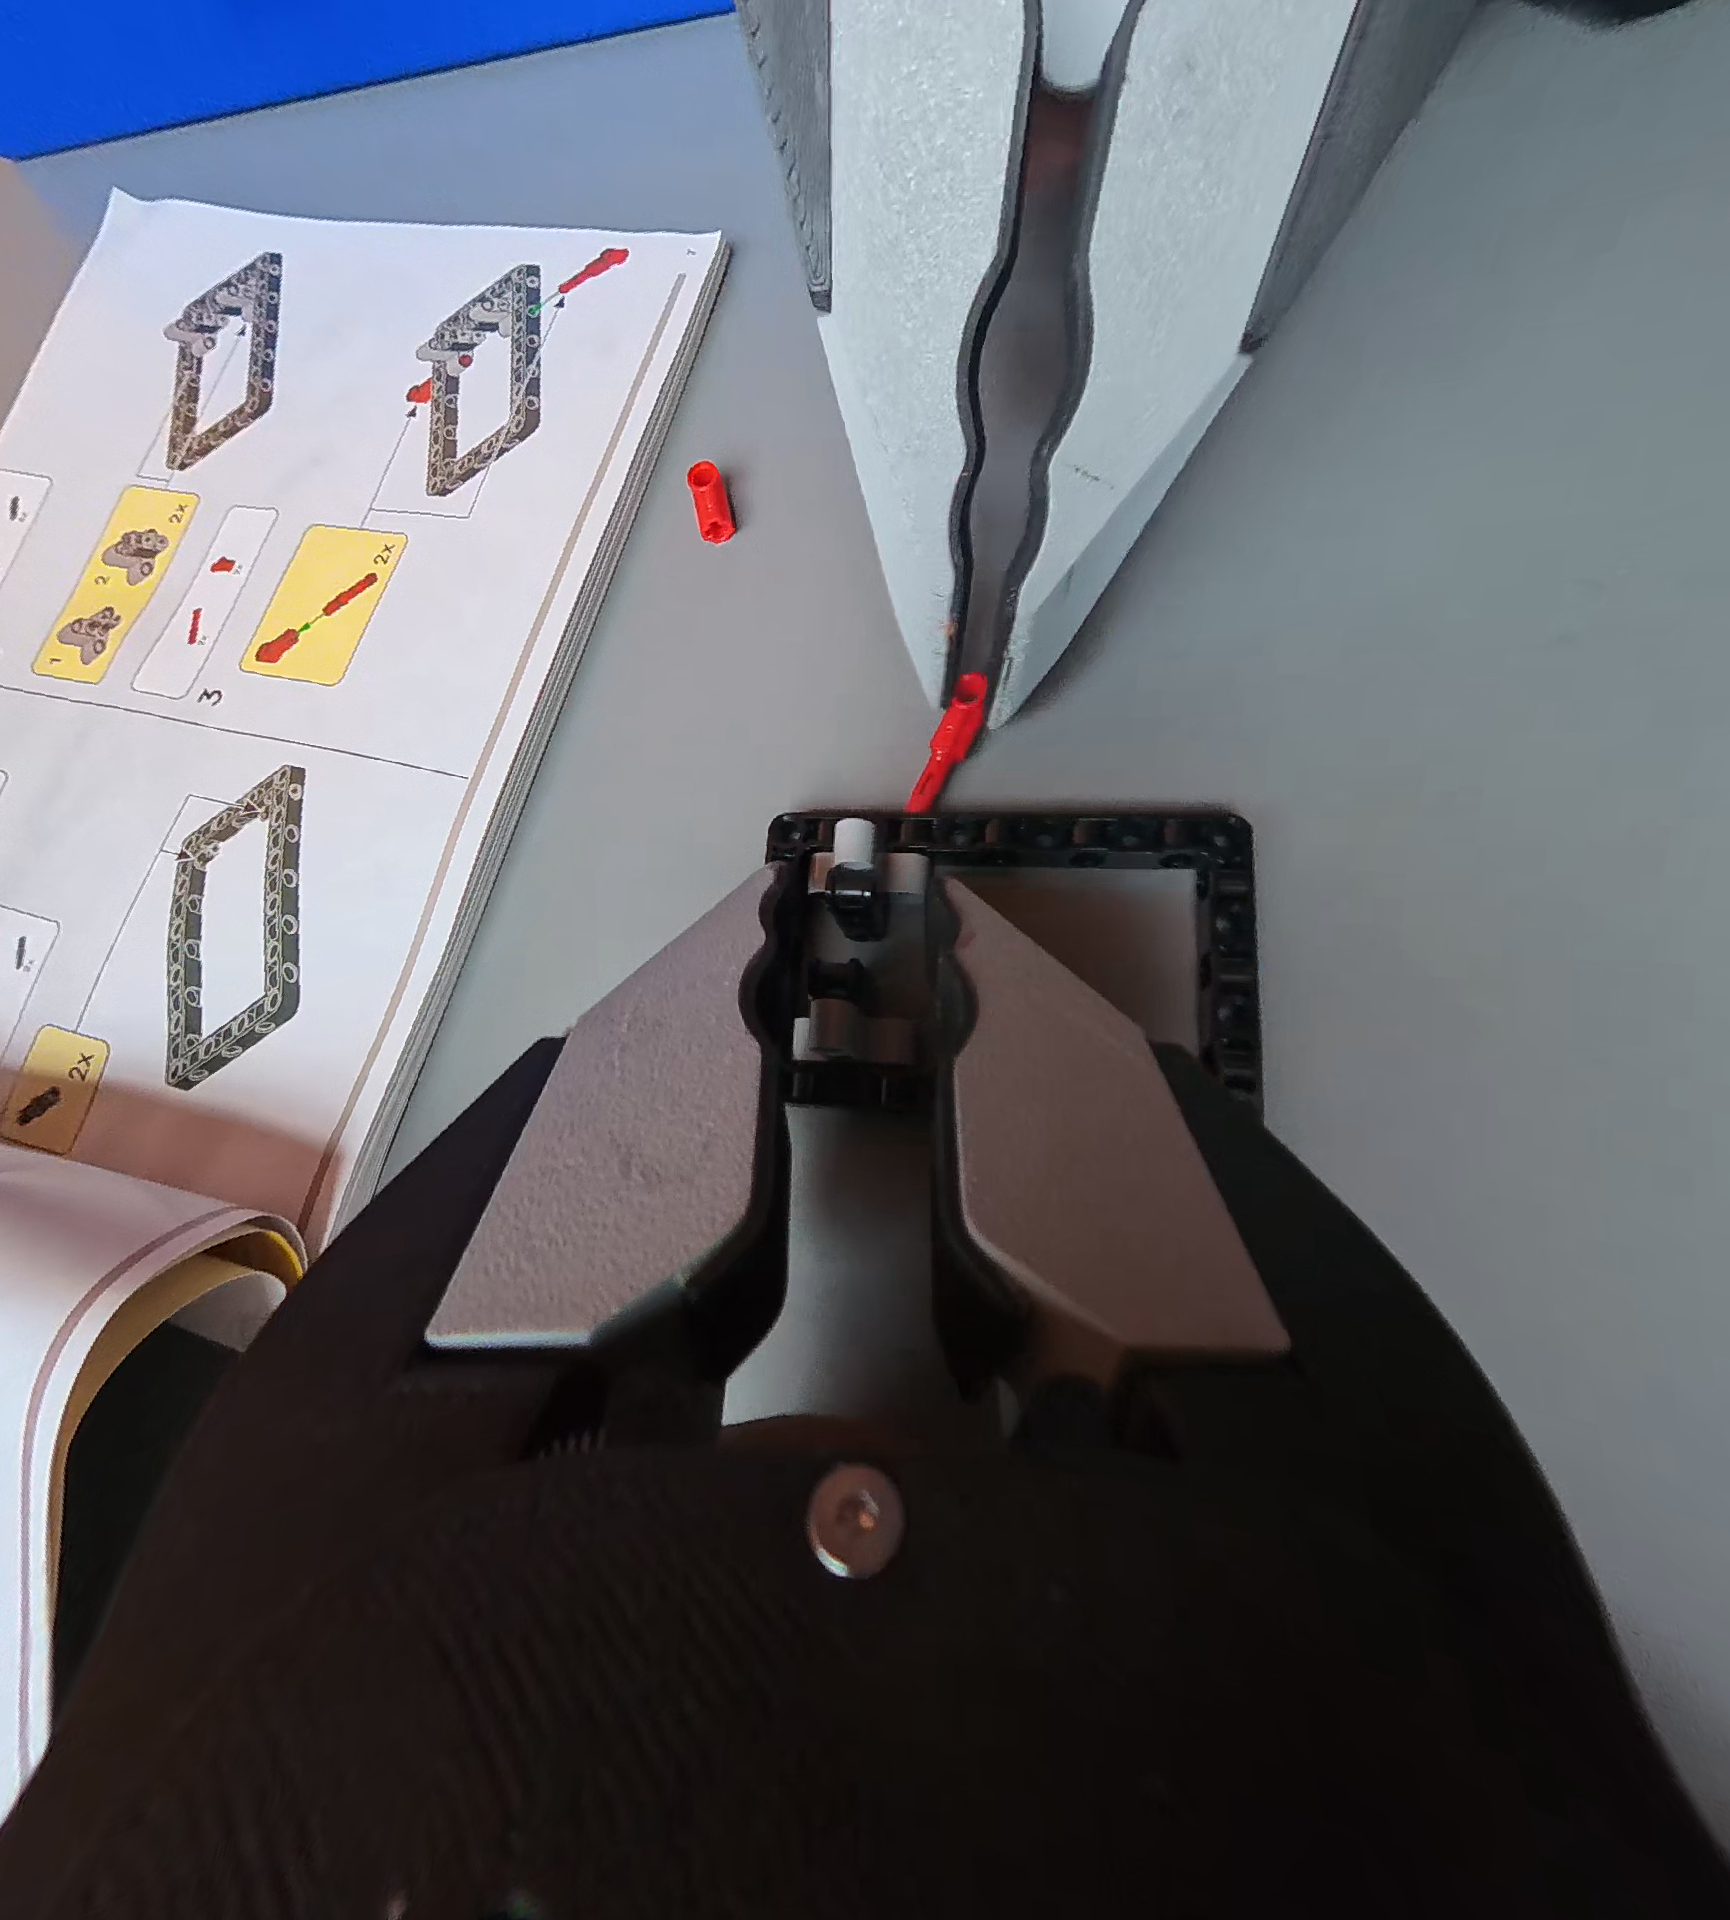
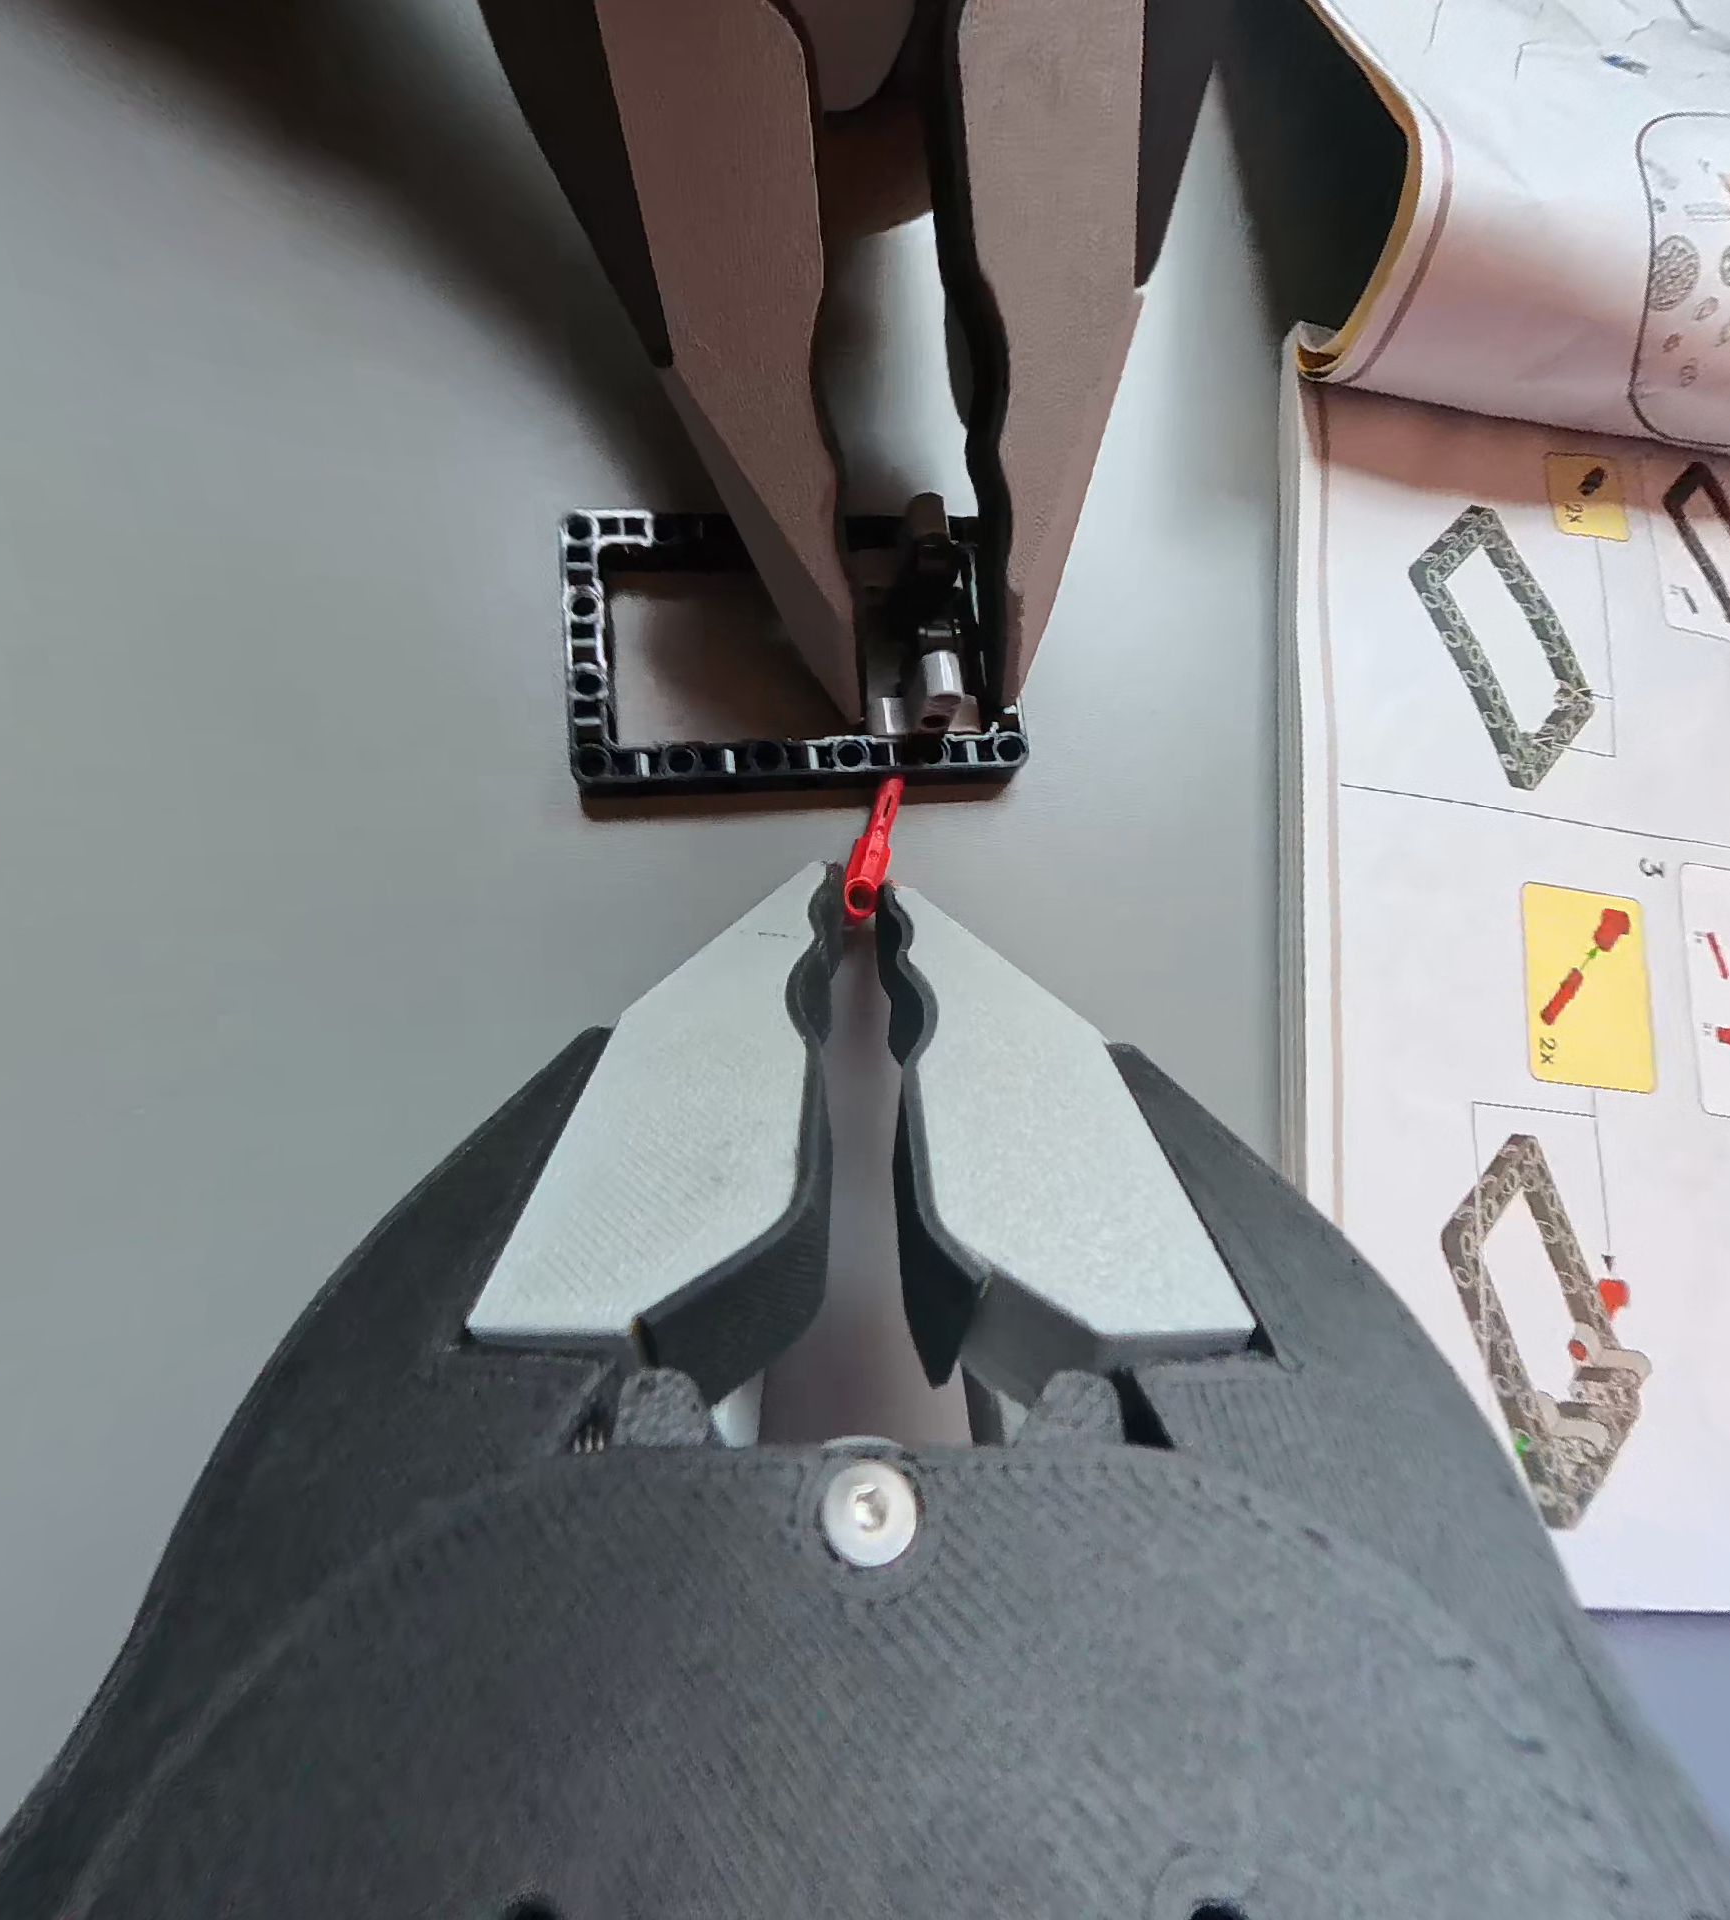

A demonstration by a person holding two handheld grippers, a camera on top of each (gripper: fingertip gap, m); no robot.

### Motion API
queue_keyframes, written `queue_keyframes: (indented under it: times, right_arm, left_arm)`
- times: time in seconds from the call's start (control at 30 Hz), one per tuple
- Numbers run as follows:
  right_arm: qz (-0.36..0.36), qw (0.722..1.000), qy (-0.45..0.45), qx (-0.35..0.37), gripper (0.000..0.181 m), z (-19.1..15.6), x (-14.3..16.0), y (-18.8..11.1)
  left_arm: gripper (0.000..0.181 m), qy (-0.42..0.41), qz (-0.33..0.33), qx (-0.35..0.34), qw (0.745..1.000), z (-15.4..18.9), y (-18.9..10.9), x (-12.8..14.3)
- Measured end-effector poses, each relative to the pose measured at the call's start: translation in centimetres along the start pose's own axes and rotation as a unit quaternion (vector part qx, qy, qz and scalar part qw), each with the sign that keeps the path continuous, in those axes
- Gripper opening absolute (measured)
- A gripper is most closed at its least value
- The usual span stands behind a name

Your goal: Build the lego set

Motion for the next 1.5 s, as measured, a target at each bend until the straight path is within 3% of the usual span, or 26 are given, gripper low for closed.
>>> queue_keyframes:
  times: [1.03,1.5]
  right_arm:
    - [0.033,0.999,-0.014,-0.012,0.004,1.0,1.0,0.7]
    - [0.034,0.996,-0.069,-0.042,0.004,1.2,0.8,0.8]
  left_arm:
    - [0.023,0.01,0.004,0.005,1.0,0.0,0.0,0.0]
    - [0.023,0.026,0.006,0.002,1.0,0.4,0.1,0.1]
Point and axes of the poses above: each gripper's, where its closed fingertips meet, y out along the fingers, x out of its underside, z = x × y across the jaws, the point moved 10 cm from there along -y, back along the fingers, and after that the axes turned 15 degrees about -y, right-handed, at the moved point
